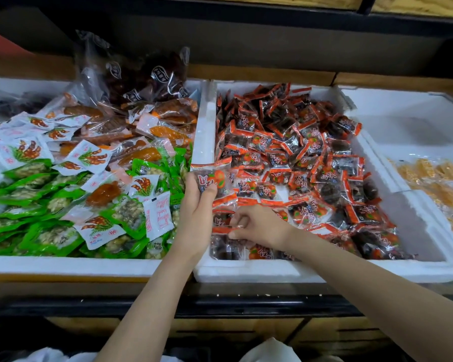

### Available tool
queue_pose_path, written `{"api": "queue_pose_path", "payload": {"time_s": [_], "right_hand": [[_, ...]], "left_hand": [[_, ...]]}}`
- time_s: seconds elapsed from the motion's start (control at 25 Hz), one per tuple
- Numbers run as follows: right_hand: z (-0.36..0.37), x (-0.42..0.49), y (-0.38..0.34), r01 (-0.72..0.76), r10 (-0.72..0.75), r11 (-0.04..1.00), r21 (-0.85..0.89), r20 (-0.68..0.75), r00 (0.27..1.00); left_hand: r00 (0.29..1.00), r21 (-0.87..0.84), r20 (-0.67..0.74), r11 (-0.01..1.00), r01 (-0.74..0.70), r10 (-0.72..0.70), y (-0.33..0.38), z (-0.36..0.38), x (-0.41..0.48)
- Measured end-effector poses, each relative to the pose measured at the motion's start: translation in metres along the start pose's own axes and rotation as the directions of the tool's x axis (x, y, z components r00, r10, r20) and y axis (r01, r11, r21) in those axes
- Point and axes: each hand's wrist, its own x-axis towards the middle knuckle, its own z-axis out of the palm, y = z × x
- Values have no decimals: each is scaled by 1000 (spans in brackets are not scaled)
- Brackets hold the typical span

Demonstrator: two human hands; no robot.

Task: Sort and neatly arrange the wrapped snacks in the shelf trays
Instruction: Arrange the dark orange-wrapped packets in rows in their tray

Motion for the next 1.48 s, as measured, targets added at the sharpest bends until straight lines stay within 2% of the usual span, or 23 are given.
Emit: {"api": "queue_pose_path", "payload": {"time_s": [0.08,0.16,0.24,0.32,0.44,0.48,0.56,0.64,0.72,0.8,0.84,0.92,1.0,1.08,1.2,1.36,1.4,1.48], "right_hand": [[-7,-10,-4,32,-36,999,-32,-130,991],[-18,-27,-12,115,-81,988,99,-295,952],[-31,-45,-21,218,-121,945,242,-362,925],[-41,-58,-24,250,-166,946,208,-354,920],[-52,-66,-17,219,-228,974,-65,-291,929],[-54,-68,-13,223,-244,969,-107,-264,933],[-58,-69,-6,242,-257,966,-95,-235,937],[-63,-70,1,208,-224,974,-88,-277,934],[-70,-65,14,117,-148,987,-112,-336,930],[-72,-57,26,31,-71,990,-134,-306,949],[-69,-52,31,6,-51,986,-167,-265,963],[-58,-42,36,2,-38,974,-226,-157,987],[-47,-36,34,36,-45,980,-194,-44,998],[-39,-32,33,72,-70,966,-248,17,997],[-32,-29,35,101,-111,931,-350,-8,994],[-33,-33,34,110,-111,968,-226,9,994],[-38,-37,36,105,-112,971,-213,-18,994],[-61,-48,47,63,-123,963,-264,-217,969]], "left_hand": [[1000,11,15,1000,-18,18,0,-2,1],[994,30,88,998,-63,60,0,-3,1],[980,58,180,994,-96,84,0,-2,1],[960,142,260,980,-143,102,0,1,-1],[935,232,349,960,-155,67,-1,6,-12],[935,266,352,953,-143,42,-1,9,-17],[936,329,353,935,-131,7,-1,17,-25],[914,415,405,898,-147,-38,-2,22,-24],[854,603,497,769,-213,-153,-9,23,-16],[799,760,522,589,-275,-299,-13,24,-9],[791,790,511,546,-278,-337,-14,25,-6],[801,815,476,525,-246,-364,-15,28,-3],[825,827,445,513,-229,-348,-16,29,-2],[856,832,416,507,-224,-305,-19,30,-4],[882,829,390,516,-213,-263,-23,31,-6],[862,867,427,393,-305,-273,-24,33,0],[862,876,432,352,-330,-266,-21,35,2],[862,870,461,301,-391,-212,-15,42,9]]}}
